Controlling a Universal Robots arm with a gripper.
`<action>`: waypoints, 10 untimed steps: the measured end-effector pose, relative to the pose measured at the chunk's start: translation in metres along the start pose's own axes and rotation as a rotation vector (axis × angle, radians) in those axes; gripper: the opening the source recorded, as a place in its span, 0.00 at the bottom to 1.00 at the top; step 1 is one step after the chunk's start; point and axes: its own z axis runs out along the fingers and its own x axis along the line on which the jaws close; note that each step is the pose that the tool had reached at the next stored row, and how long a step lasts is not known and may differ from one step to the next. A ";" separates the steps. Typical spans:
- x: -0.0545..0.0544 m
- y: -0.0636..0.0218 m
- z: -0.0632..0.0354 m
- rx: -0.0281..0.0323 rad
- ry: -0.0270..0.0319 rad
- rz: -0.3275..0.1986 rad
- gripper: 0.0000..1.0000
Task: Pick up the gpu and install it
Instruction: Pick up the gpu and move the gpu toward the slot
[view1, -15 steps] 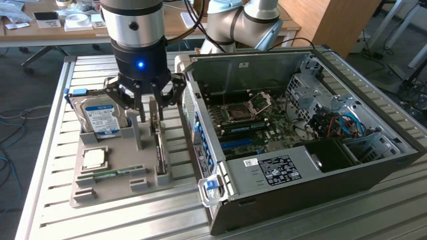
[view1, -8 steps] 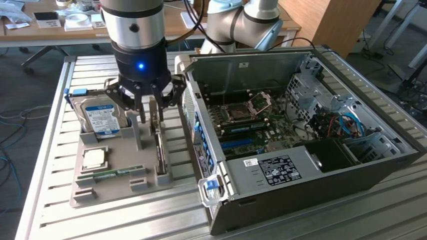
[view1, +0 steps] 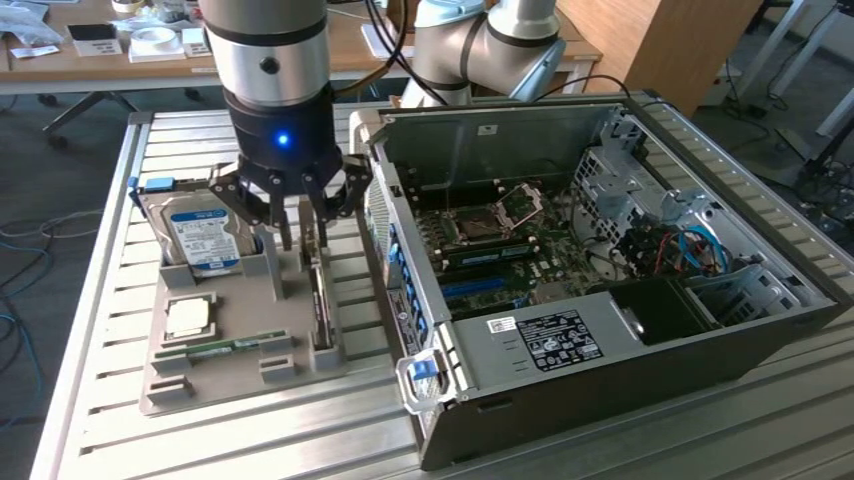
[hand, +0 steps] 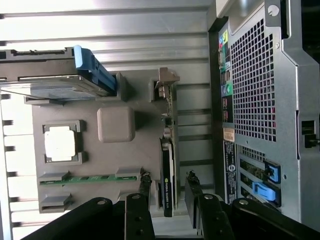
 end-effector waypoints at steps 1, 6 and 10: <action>0.000 0.0000 0.0007 -0.0001 -0.0001 0.000 0.42; 0.000 -0.0002 0.0037 0.0001 0.0001 0.000 0.42; 0.000 -0.0002 0.0038 0.0000 0.0000 0.000 0.42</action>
